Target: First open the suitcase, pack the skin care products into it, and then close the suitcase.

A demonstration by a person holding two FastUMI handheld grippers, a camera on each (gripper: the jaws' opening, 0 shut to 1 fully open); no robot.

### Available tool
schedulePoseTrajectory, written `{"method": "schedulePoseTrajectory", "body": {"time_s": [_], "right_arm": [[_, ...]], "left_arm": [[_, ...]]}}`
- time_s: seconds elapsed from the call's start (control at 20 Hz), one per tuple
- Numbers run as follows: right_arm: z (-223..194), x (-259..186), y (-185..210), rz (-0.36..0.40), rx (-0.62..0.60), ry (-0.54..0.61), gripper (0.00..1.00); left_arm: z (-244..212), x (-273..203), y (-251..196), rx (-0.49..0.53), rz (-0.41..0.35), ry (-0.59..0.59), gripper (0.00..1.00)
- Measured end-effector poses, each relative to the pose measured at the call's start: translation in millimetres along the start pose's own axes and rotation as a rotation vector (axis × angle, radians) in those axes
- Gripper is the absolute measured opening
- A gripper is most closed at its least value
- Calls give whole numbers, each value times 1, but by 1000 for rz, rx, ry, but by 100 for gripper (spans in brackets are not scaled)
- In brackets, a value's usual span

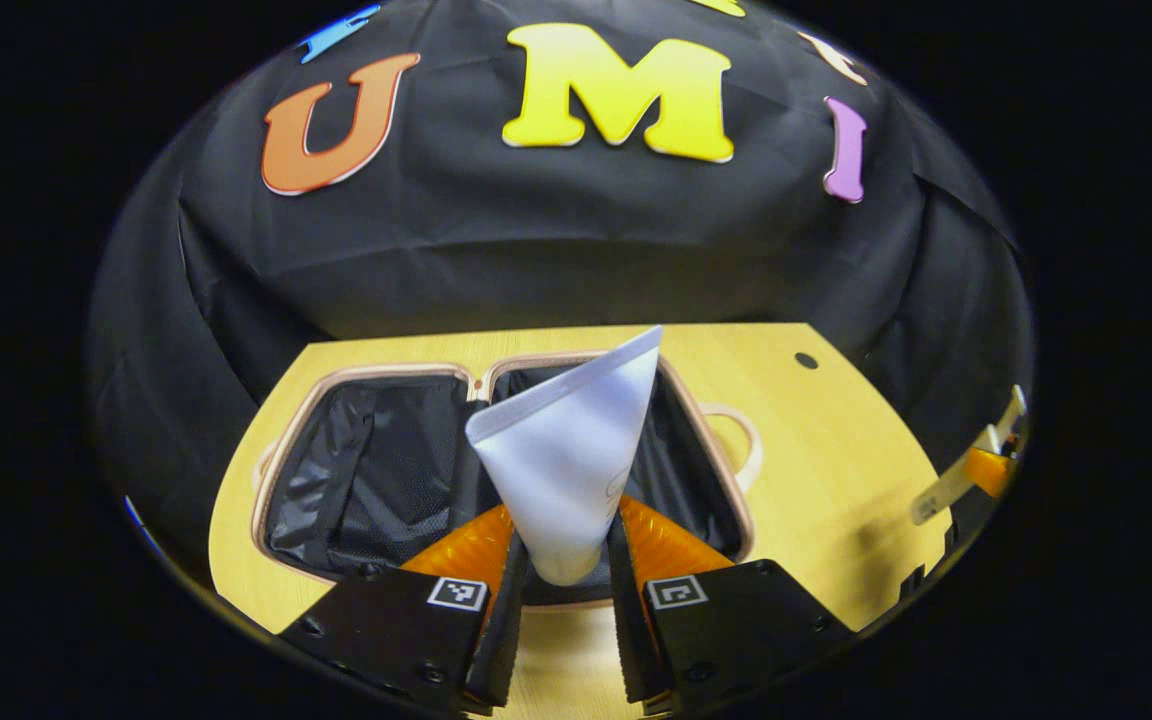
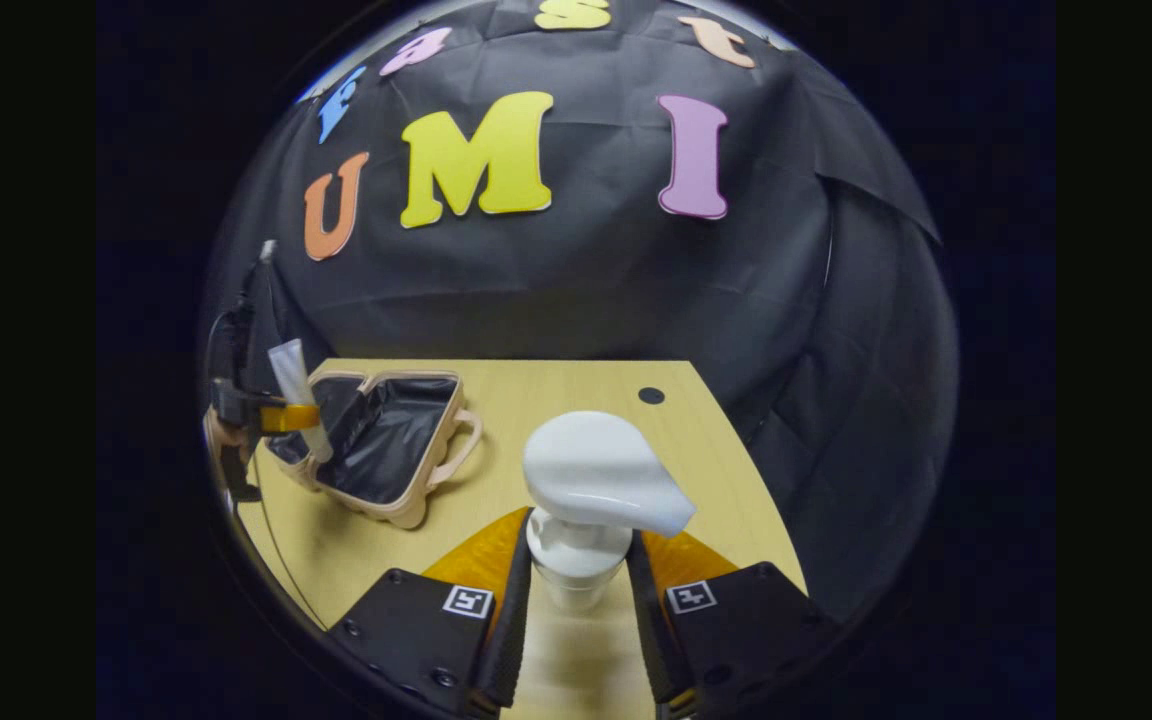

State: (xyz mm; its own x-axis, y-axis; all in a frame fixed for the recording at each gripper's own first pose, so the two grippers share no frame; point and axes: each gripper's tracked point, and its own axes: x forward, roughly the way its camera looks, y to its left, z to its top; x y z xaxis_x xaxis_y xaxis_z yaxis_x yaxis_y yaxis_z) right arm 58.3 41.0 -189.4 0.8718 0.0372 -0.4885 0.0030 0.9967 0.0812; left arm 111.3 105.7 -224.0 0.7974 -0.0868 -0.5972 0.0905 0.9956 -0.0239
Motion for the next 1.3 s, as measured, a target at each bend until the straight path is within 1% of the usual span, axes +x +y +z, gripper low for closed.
{"method": "schedulePoseTrajectory", "body": {"time_s": [0.05, 0.1, 0.25, 0.35, 0.5, 0.65, 0.75, 0.8, 0.85, 0.9, 0.95, 1.0, 1.1, 1.15, 1.2, 1.25, 1.3], "right_arm": [[-5, -8, 5, -5, -26, 7, 46], [-8, -13, 8, -11, -33, 12, 46], [-9, -23, 5, -48, -42, 11, 46], [-12, -26, 2, -68, -43, 19, 46], [-17, -28, -1, -86, -28, 24, 46], [-26, -26, 0, -85, -24, 50, 46], [-25, -22, 3, -69, -35, 52, 46], [-24, -22, 4, -64, -44, 49, 43], [-23, -21, 5, -60, -49, 49, 46], [-23, -20, 7, -56, -50, 51, 46], [-23, -19, 8, -52, -52, 52, 46], [-24, -18, 10, -47, -57, 54, 46], [-16, -12, 28, -11, -70, 56, 46], [-7, -7, 39, 12, -69, 53, 46], [3, -1, 52, 39, -59, 48, 46], [15, 7, 67, 68, -42, 41, 46], [31, 19, 90, 107, -17, 40, 46]], "left_arm": [[-11, 15, 3, -14, -2, 55, 44], [-20, 24, 8, -26, 7, 86, 44], [-41, 36, 2, -79, -6, 175, 44], [-55, 42, -1, -90, -8, 235, 44], [-49, 48, -4, -57, -5, 245, 44], [-44, 58, -3, -23, 6, 242, 44], [-49, 71, -4, -3, -7, 258, 44], [-54, 75, -6, -15, -16, 277, 45], [-56, 77, -7, -28, -19, 282, 45], [-56, 78, -5, -30, -10, 280, 45], [-54, 78, -2, -27, -6, 273, 51], [-54, 78, -2, -28, -2, 270, 52], [-45, 73, -3, -19, -11, 240, 39], [-37, 70, -5, -16, -26, 202, 46], [-27, 63, -8, -4, -34, 162, 49], [-16, 54, -10, 10, -40, 122, 62], [-5, 43, -10, 22, -44, 78, 70]]}}
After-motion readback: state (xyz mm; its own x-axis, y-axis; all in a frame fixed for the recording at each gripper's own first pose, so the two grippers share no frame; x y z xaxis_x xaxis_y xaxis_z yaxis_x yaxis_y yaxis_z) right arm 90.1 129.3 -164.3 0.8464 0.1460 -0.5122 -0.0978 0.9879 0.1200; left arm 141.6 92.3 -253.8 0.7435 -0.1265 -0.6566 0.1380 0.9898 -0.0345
